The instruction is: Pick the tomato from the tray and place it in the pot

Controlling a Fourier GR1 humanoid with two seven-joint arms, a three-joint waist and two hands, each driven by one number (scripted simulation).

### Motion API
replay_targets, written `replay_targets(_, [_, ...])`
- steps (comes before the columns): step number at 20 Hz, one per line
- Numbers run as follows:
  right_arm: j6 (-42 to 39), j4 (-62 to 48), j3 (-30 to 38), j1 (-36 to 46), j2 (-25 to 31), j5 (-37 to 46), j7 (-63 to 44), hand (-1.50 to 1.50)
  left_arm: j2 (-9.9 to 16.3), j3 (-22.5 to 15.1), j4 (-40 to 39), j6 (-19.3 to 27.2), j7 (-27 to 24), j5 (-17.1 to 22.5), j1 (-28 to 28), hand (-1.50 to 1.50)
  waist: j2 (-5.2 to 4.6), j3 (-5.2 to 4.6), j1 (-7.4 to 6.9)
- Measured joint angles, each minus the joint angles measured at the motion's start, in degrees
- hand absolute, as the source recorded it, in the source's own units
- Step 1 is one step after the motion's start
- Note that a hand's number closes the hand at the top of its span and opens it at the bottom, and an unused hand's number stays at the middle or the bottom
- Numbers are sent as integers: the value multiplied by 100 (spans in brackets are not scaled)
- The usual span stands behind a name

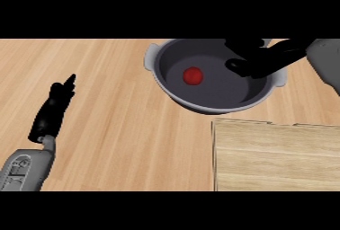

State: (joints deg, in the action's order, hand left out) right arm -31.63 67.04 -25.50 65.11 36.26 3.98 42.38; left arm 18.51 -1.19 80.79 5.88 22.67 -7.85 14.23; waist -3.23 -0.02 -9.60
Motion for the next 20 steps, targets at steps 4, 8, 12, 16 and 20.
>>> replay_targets(4, [88, -200, -692, 19, -117, 216, 123, -150, 23, 56, -43, 8, -10, 10, -33, 0, 23, -3, 69])
replay_targets(8, [105, -483, -1154, -35, -300, 54, 256, -150, 21, 62, -28, -18, 6, 32, -55, 0, 34, -1, 109])
replay_targets(12, [-20, -844, -1338, -125, -506, -507, 181, -150, -4, 75, -3, 20, 6, 27, -84, 0, 39, -1, 144])
replay_targets(16, [-263, -1322, -1223, -45, -708, -1285, -126, -150, 25, 87, -32, 11, -18, 7, -60, 0, 27, -4, 147])
replay_targets(20, [-490, -1913, -978, 157, -862, -1987, -539, -150, 29, 89, -33, 4, -30, -2, -24, 0, 9, -3, 111])
